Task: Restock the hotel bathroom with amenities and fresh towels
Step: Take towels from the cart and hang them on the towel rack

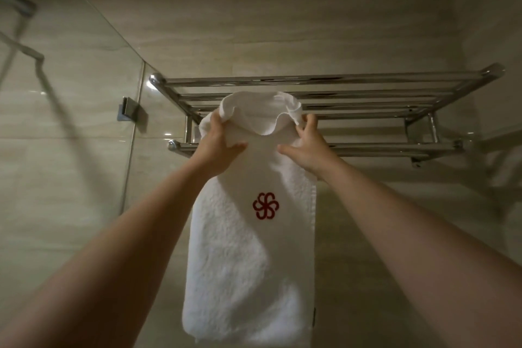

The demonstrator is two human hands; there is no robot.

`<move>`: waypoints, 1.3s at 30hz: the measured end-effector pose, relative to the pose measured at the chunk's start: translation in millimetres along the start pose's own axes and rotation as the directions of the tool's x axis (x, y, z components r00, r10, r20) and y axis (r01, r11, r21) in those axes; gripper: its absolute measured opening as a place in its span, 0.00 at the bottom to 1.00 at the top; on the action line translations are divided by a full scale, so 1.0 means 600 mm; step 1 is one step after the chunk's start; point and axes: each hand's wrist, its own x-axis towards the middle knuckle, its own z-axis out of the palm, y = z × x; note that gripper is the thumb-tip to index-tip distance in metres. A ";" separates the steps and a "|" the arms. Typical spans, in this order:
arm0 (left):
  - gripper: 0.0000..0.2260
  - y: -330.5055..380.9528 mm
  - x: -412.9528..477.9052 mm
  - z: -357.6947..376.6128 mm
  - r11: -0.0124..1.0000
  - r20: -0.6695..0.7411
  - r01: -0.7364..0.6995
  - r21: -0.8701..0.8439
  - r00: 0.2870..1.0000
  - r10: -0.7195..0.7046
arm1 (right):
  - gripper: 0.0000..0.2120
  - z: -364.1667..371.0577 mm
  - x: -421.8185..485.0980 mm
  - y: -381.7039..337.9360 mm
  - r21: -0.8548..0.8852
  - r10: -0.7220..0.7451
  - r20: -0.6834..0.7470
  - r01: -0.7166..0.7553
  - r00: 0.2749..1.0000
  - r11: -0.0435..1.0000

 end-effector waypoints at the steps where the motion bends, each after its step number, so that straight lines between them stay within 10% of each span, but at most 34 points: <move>1: 0.34 -0.006 0.008 0.009 1.000 0.025 0.023 0.000 0.999 -0.023 | 0.37 0.004 0.008 0.006 -0.041 0.001 0.009 -0.001 1.000 0.999; 6: 0.33 -0.031 0.041 0.039 0.985 0.061 0.092 0.144 0.993 -0.102 | 0.52 0.012 0.041 0.021 -0.424 0.094 0.050 -0.064 0.994 0.904; 13: 0.27 -0.047 0.077 0.043 0.912 0.104 0.021 0.409 0.992 -0.069 | 0.40 0.020 0.063 0.029 -0.739 -0.008 0.061 0.050 0.998 0.672; 24: 0.31 -0.047 0.096 0.046 0.838 0.071 -0.042 0.544 0.997 0.004 | 0.35 0.017 0.083 0.016 -0.774 -0.044 0.077 0.087 0.996 0.628; 29: 0.17 -0.063 0.048 0.058 0.977 -0.173 -0.068 0.202 0.980 0.103 | 0.34 0.019 0.082 0.013 -0.763 -0.010 0.106 0.088 0.994 0.640; 32: 0.26 -0.073 -0.013 0.068 0.999 -0.407 -0.004 -0.054 0.913 -0.019 | 0.35 0.020 0.085 0.013 -0.773 -0.011 0.098 0.083 0.995 0.628; 39: 0.18 -0.087 -0.060 0.058 0.776 -0.103 0.347 -0.527 0.880 -0.463 | 0.36 0.022 0.084 0.012 -0.776 0.024 0.062 0.033 0.998 0.630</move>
